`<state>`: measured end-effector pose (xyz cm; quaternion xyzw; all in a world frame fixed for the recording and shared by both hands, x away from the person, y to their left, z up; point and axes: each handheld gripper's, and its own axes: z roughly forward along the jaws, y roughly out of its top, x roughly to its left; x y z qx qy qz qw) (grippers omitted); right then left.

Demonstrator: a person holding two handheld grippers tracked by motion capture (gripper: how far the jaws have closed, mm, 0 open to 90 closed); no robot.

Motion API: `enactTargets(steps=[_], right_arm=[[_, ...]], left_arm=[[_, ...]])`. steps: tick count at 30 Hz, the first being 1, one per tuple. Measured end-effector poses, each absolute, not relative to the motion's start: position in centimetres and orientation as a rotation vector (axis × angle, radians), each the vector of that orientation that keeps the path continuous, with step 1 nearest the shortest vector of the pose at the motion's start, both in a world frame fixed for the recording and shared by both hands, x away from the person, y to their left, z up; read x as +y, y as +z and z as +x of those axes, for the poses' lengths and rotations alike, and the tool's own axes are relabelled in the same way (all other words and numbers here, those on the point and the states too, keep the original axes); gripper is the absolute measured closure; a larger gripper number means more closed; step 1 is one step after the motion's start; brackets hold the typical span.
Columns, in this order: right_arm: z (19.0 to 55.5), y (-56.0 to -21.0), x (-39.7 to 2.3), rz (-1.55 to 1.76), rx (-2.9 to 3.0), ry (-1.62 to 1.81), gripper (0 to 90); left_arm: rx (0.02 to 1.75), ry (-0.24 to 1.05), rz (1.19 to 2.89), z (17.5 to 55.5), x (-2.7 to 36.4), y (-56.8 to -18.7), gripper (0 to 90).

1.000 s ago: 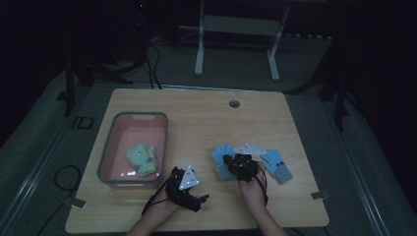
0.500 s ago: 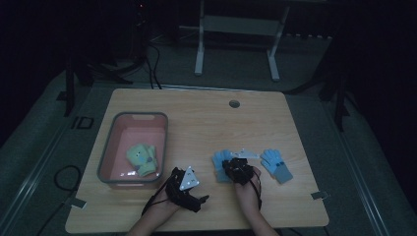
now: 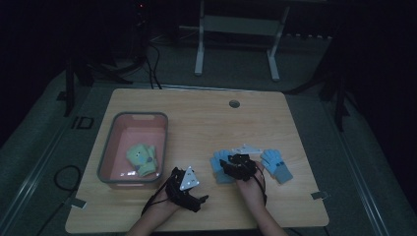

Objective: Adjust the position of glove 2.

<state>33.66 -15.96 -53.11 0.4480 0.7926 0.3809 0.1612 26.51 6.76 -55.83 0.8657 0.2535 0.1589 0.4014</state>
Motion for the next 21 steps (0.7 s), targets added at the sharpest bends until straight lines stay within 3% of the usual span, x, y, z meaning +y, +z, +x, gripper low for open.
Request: enactTargets(steps=[5, 21], right_arm=[[34.2, -51.6, -17.4, 1.253, 2.257, 1.126, 53.2], [34.5, -49.2, -23.0, 1.097, 2.286, 1.133, 54.5]], left_arm=[[0.642, 0.403, 2.185, 26.5, 6.8, -55.9, 2.6], [0.643, 0.376, 2.179, 26.6, 6.7, -56.0, 2.6]])
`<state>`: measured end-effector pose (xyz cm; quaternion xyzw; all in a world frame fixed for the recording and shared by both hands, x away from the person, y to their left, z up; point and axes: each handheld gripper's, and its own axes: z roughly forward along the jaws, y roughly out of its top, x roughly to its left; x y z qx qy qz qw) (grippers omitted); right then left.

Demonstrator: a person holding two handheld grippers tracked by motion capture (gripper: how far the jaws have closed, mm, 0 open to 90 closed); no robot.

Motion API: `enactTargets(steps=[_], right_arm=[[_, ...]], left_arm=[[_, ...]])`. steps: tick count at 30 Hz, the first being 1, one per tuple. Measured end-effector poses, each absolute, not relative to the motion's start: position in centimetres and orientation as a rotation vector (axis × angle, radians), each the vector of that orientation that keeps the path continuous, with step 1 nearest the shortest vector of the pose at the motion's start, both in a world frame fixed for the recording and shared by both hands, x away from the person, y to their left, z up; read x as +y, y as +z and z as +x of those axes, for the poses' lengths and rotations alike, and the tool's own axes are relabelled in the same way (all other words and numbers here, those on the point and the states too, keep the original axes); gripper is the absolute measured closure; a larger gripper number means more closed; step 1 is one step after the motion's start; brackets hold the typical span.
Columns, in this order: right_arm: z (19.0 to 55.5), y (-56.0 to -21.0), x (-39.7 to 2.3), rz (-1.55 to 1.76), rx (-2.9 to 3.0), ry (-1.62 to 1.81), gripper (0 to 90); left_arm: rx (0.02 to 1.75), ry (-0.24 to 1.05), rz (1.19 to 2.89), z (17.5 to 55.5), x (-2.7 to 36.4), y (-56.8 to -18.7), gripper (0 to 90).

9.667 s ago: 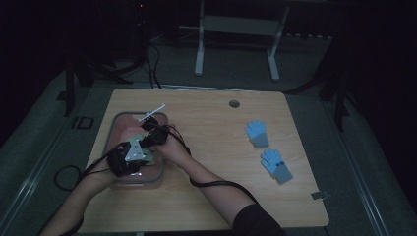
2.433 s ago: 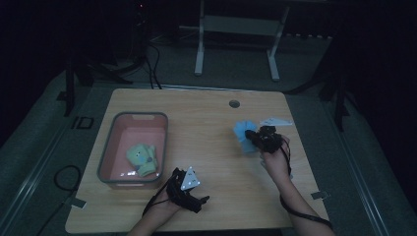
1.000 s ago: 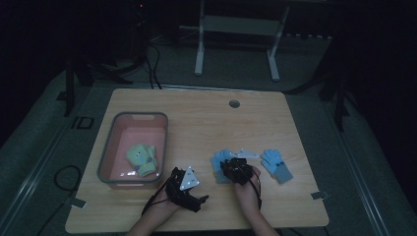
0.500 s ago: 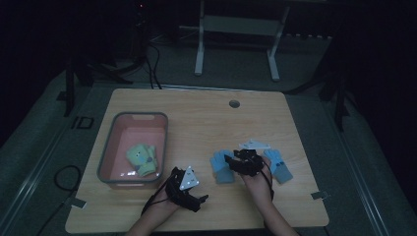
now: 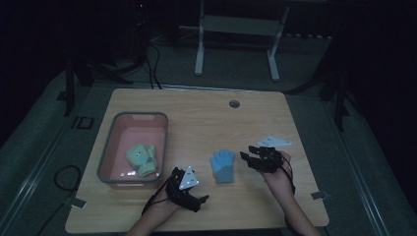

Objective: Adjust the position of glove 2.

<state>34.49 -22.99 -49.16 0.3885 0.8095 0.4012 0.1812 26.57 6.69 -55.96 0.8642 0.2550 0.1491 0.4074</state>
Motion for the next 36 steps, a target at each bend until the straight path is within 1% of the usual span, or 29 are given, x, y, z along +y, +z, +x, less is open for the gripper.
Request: enactTargets(steps=[4, 12, 21, 27, 34, 36], right_arm=[[34.5, -49.1, -24.5, 1.063, 2.296, 1.120, 56.0], [34.2, -49.5, -27.9, 1.033, 2.311, 1.101, 55.5], [35.0, -49.9, -32.2, 0.987, 2.371, 1.062, 57.7], [35.7, -51.7, -33.8, 0.995, 2.423, 1.026, 57.8], [36.2, -54.6, -34.3, 1.056, 2.444, 0.971, 57.8], [36.1, -54.9, -34.5, 1.042, 2.433, 0.995, 58.3]], left_arm=[[0.638, 0.381, 2.187, 26.5, 6.6, -56.0, 2.6], [0.634, 0.376, 2.181, 26.6, 6.6, -56.1, 2.6], [0.639, 0.375, 2.179, 26.6, 6.6, -56.1, 2.6], [0.642, 0.376, 2.179, 26.6, 6.6, -56.1, 2.6], [0.645, 0.373, 2.179, 26.6, 6.7, -56.2, 2.6], [0.644, 0.374, 2.181, 26.6, 6.6, -56.2, 2.6]])
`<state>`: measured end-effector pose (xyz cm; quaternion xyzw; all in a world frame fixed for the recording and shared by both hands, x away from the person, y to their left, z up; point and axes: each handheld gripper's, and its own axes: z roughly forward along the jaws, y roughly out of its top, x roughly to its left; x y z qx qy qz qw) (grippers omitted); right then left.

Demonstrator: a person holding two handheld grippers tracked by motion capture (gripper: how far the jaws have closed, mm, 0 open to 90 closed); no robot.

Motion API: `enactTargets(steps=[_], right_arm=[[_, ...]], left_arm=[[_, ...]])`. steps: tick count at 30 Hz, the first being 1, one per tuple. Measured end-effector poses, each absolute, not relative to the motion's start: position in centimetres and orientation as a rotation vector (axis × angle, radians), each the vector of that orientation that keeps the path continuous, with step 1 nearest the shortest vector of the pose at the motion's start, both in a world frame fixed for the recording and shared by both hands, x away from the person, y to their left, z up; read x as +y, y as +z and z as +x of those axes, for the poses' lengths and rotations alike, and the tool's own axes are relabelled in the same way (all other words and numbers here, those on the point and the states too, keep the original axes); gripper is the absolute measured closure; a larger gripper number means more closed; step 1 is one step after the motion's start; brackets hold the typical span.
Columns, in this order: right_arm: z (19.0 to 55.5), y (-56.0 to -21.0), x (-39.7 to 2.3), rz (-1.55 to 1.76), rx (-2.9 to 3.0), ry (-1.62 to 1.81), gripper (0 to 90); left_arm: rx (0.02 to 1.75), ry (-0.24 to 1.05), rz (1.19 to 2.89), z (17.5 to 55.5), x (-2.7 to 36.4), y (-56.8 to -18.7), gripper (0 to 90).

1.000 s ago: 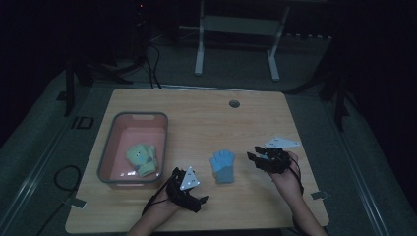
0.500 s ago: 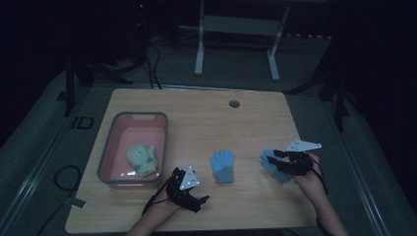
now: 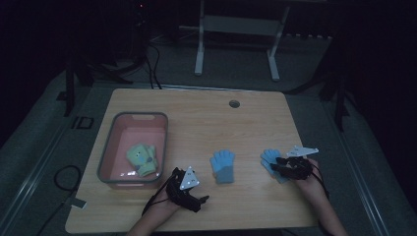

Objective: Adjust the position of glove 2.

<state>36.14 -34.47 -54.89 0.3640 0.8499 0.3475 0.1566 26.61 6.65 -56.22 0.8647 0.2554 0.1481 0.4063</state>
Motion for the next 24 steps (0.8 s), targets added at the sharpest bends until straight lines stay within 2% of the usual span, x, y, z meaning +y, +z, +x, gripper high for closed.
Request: enactTargets(steps=[2, 5, 7, 12, 20, 24], right_arm=[[36.1, -54.9, -34.4, 1.021, 2.434, 0.980, 62.0], [36.0, -54.8, -34.2, 1.061, 2.422, 0.962, 79.0], [35.9, -54.7, -33.8, 1.082, 2.408, 0.935, 82.4], [35.2, -54.1, -32.8, 1.176, 2.321, 0.903, 84.8], [33.2, -49.9, -30.0, 1.328, 2.126, 0.926, 84.9], [32.8, -49.1, -28.5, 1.350, 2.089, 0.904, 84.8]], left_arm=[[0.642, 0.374, 2.183, 26.6, 6.6, -56.2, 2.6], [0.641, 0.375, 2.185, 26.6, 6.6, -56.2, 2.6], [0.642, 0.376, 2.184, 26.6, 6.6, -56.2, 2.6], [0.648, 0.376, 2.175, 26.6, 6.7, -56.1, 2.6], [0.650, 0.380, 2.171, 26.6, 6.7, -56.0, 2.6], [0.647, 0.386, 2.165, 26.6, 6.8, -55.9, 2.6]])
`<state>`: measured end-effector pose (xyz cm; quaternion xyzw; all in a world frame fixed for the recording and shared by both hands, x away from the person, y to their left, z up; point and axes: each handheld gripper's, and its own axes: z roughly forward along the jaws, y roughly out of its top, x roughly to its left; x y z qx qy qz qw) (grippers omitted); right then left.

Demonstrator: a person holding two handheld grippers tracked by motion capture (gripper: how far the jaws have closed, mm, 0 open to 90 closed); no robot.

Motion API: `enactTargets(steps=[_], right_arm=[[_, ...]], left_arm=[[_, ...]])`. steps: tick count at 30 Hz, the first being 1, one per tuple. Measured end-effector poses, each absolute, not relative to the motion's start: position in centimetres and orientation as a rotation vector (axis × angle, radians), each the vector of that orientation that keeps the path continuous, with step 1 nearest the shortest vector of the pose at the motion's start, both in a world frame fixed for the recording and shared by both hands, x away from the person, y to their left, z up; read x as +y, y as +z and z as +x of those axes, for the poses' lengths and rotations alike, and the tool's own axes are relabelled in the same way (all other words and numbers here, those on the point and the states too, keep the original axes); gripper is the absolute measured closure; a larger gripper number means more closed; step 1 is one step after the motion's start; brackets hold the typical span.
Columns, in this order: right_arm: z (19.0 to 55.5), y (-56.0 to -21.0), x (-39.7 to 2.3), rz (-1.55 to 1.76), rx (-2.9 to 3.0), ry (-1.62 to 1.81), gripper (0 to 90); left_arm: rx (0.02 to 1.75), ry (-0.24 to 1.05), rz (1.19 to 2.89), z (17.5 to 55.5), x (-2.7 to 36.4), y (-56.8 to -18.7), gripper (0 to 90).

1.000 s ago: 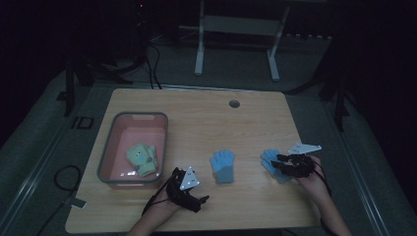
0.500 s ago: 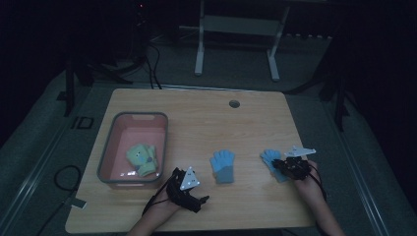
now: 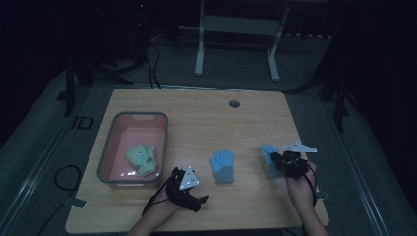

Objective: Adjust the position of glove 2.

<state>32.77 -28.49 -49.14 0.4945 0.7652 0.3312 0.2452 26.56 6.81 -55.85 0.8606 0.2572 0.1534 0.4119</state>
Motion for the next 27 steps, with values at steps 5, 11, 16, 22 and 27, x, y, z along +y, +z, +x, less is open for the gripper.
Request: enactTargets(steps=[5, 11, 16, 22, 27], right_arm=[[31.7, -49.3, -26.3, 1.368, 2.028, 0.925, 84.8], [32.0, -50.8, -25.7, 1.443, 2.002, 0.945, 84.7], [33.0, -52.9, -24.6, 1.478, 2.004, 0.945, 84.3], [33.7, -54.8, -24.4, 1.517, 2.053, 0.895, 70.7], [33.9, -55.0, -24.2, 1.485, 2.085, 0.886, 65.5]], left_arm=[[0.646, 0.393, 2.150, 26.5, 7.0, -55.6, 2.6], [0.640, 0.396, 2.153, 26.5, 6.8, -55.6, 2.6], [0.637, 0.387, 2.158, 26.5, 6.8, -55.7, 2.6], [0.627, 0.391, 2.162, 26.4, 6.8, -55.7, 2.6], [0.624, 0.395, 2.163, 26.4, 6.8, -55.7, 2.6]])
